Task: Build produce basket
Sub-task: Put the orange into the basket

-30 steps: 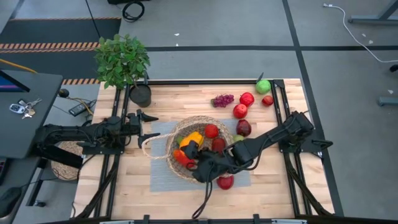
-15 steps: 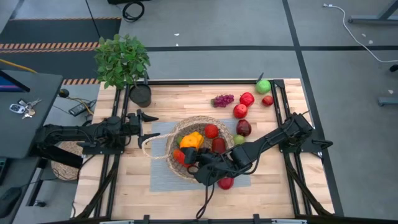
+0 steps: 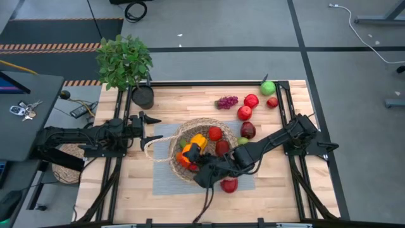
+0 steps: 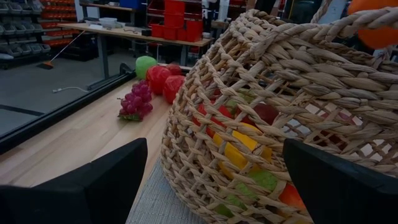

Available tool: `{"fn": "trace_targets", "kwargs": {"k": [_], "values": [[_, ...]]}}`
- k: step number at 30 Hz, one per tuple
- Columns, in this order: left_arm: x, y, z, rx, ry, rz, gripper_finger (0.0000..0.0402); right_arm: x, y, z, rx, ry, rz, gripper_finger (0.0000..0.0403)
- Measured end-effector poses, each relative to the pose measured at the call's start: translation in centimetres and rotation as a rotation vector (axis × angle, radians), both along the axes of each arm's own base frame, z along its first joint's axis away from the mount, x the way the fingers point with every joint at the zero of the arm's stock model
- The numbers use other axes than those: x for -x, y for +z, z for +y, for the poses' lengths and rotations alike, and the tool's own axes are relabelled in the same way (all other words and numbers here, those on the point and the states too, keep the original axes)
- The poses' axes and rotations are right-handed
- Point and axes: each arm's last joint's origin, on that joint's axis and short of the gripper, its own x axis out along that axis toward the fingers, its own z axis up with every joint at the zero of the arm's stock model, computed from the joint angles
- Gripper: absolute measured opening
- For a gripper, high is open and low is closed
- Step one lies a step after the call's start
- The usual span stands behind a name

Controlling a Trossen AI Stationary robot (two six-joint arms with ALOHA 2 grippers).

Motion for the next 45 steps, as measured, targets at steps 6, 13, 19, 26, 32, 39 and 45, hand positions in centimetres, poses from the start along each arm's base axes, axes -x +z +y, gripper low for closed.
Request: {"fn": "trace_targets", "kwargs": {"k": [6, 13, 19, 26, 32, 39, 45], "values": [[0.0, 0.0, 0.0, 0.001, 0.0, 0.0, 0.0382, -0.6, -0.3, -1.4, -0.169, -0.03, 0.013, 0.0278], [0.0, 0.0, 0.0, 0.0, 0.0, 0.0, 0.0382, -1.2, -0.4, -3.0, -0.371, -0.093, 0.013, 0.0278], [0.0, 0.0, 0.0, 0.0, 0.0, 0.0, 0.0382, -1.4, -0.9, -5.0, -0.589, -0.253, 0.042, 0.0278], [0.0, 0.0, 0.0, 0.0, 0.0, 0.0, 0.0382, -1.4, -1.5, -7.2, -0.919, -0.545, 0.071, 0.0278], [0.0, 0.0, 0.0, 0.001, 0.0, 0.0, 0.0382, -1.6, -1.6, -8.5, -1.212, -0.771, 0.065, 0.0278], [0.0, 0.0, 0.0, 0.0, 0.0, 0.0, 0.0382, -1.7, -1.6, -9.2, -1.359, -0.876, 0.08, 0.0278], [0.0, 0.0, 0.0, 0.001, 0.0, 0.0, 0.0382, -1.8, -1.6, -9.3, -1.364, -0.876, 0.084, 0.0278]]}}
